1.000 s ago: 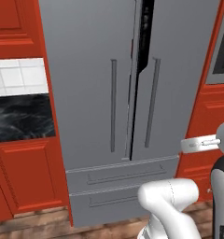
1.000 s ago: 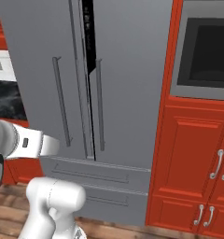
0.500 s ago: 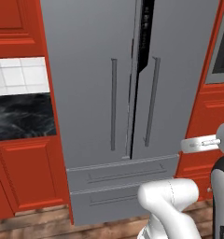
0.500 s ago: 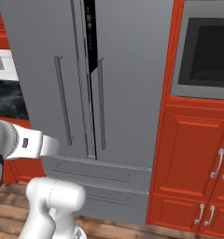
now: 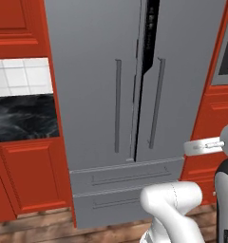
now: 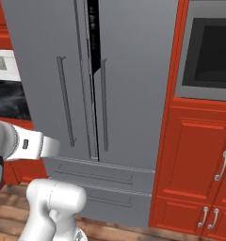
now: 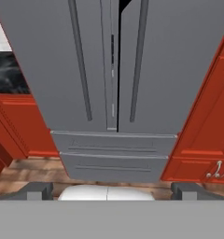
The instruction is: Retrieve the apple and banana from the fridge and place them into the bowl on the dining table.
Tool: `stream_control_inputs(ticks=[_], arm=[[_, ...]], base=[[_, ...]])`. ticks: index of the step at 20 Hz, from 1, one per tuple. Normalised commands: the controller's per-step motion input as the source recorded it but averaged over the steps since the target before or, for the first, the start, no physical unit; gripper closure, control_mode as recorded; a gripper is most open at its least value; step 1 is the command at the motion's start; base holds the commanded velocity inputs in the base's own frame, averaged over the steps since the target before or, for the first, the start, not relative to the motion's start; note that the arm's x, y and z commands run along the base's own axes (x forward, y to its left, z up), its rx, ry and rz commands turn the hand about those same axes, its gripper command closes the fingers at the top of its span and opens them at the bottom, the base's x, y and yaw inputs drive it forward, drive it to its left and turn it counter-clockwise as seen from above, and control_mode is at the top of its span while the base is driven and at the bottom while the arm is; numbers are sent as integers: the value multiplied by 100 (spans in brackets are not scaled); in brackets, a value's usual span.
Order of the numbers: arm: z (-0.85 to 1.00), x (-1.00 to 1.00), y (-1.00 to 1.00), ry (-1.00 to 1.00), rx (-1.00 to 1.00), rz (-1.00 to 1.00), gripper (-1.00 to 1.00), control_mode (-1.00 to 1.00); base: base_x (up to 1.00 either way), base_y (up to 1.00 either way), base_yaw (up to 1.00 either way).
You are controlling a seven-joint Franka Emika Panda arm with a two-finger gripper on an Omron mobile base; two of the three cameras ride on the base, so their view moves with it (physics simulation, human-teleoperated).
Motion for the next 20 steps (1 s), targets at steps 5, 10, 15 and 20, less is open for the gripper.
stream_control_inputs(ticks=[5, 10, 15, 20], arm=[[0, 0, 0, 0, 0, 0, -100, 100], [-2, 5, 6, 0, -1, -4, -100, -100], [-1, 43, 0, 0, 0, -10, -100, -100], [-3, 54, -10, 0, 0, -7, -100, -100]], base=[[0, 43, 0], [0, 17, -1], [0, 0, 0], [0, 0, 0]])
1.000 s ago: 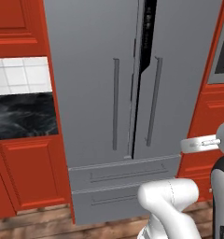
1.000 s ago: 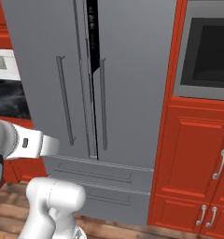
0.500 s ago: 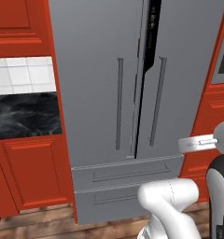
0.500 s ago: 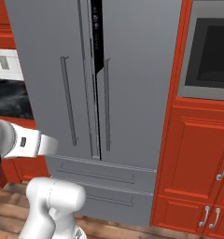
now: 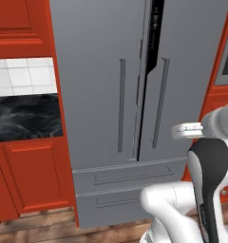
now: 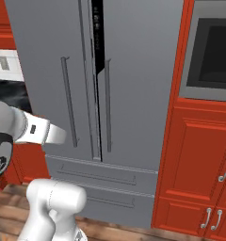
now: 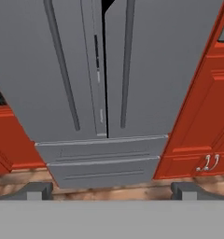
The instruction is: Retrieve the apple and banana from the fridge and place them into the bowl on the dining table.
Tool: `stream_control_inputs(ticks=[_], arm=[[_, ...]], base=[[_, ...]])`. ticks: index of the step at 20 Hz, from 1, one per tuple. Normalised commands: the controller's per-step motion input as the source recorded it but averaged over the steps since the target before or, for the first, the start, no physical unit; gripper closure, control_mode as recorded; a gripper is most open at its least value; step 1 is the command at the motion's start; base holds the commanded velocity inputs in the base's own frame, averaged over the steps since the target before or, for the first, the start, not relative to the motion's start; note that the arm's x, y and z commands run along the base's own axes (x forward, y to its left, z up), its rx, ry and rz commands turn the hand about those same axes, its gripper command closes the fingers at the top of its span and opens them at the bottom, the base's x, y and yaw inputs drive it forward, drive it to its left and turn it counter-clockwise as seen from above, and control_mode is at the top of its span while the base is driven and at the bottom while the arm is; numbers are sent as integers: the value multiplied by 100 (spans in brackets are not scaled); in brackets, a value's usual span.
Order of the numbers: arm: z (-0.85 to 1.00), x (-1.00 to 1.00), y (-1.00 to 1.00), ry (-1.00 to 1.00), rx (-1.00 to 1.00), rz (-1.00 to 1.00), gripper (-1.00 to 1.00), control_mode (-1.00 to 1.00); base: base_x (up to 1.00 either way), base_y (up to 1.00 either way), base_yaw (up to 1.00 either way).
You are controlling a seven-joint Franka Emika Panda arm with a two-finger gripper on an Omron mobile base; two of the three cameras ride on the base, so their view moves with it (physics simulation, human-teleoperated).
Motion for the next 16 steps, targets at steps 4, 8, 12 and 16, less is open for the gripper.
stream_control_inputs(ticks=[4, 8, 12, 16], arm=[[-5, 56, -40, 0, 2, -2, -100, -100], [-9, 66, -34, 0, 4, 0, -100, -100], [-9, 71, -32, 0, 4, 0, -100, -100], [-7, 83, -27, -2, 5, 0, -100, -100]], base=[[0, 0, 0], [0, 0, 0], [0, 0, 0], [0, 0, 0]])
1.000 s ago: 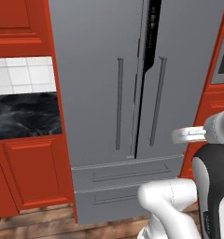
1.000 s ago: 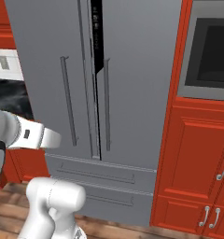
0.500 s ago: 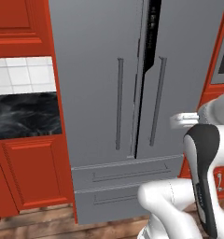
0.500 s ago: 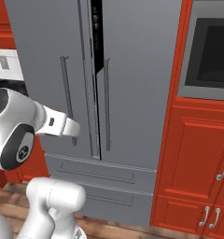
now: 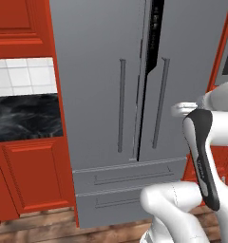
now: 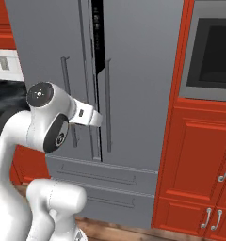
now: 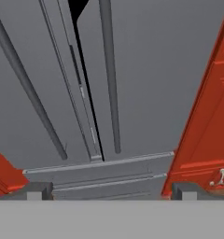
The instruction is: Retrieve the apple and banana from the fridge and place them into the bowl on the dining table.
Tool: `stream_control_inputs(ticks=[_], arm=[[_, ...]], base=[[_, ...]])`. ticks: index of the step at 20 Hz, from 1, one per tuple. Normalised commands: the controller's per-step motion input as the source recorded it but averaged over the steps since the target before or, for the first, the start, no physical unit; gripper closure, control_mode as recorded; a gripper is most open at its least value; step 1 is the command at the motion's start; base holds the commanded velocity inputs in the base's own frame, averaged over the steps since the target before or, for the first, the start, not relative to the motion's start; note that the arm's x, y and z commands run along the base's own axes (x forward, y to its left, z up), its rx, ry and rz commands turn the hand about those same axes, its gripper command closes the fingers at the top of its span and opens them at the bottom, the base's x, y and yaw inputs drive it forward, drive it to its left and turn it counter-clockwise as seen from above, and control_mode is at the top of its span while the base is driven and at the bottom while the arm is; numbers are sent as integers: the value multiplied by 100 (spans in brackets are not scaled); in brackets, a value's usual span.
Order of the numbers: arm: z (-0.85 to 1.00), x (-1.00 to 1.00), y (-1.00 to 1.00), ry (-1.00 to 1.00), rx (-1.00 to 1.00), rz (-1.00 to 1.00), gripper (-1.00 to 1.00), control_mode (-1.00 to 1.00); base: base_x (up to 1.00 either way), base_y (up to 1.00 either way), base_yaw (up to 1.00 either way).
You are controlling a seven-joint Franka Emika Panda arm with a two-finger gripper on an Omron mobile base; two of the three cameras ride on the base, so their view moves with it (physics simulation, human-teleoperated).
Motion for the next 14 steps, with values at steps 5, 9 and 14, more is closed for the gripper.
stream_control_inputs(ticks=[5, 9, 14], arm=[[0, 56, -11, -22, 1, 0, -100, -100], [2, 58, -17, -15, 4, 0, -100, -100], [24, 59, -9, 0, 1, -2, -100, -100]], base=[[0, 0, 0], [0, 0, 0], [0, 0, 0]])
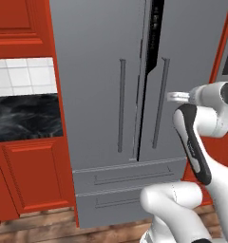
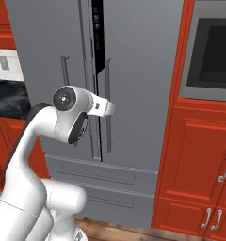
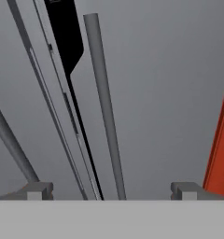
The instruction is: Retrieve the apple and banana from the fridge and place them into the bowl on the dining table.
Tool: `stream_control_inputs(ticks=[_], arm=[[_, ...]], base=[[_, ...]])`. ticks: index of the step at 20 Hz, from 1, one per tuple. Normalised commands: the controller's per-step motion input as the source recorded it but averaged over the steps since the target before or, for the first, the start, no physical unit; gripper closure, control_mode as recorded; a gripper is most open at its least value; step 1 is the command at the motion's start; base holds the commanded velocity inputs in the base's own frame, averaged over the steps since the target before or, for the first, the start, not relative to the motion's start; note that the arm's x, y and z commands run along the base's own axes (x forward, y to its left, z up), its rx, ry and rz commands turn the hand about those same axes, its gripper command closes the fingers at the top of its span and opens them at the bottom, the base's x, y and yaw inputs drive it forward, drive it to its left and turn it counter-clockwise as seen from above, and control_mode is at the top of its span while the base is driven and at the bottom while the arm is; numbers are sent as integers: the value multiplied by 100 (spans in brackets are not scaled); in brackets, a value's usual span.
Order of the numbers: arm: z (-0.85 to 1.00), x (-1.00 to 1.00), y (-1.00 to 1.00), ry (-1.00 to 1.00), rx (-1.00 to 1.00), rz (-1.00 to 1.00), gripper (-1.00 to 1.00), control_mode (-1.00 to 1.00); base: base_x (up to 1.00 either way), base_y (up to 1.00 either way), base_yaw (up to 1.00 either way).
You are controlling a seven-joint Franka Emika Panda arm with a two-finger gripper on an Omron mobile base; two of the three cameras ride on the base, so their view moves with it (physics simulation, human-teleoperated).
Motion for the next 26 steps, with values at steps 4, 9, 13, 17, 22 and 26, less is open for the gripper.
stream_control_inputs(ticks=[4, 9, 13, 17, 22, 26], arm=[[36, 54, -1, 0, 0, -7, -100, -100], [5, 56, -8, -2, 0, -1, -100, -100], [0, 53, -12, 0, 0, 0, -100, -100], [-11, 52, -1, -4, 0, 0, -100, -100], [-20, 66, -2, 0, 0, 3, -100, -100], [-16, 59, -24, 0, 1, 4, -100, -100]], base=[[0, 0, 0], [0, 0, 0], [0, 0, 0], [0, 0, 0], [0, 0, 0], [0, 0, 0]])
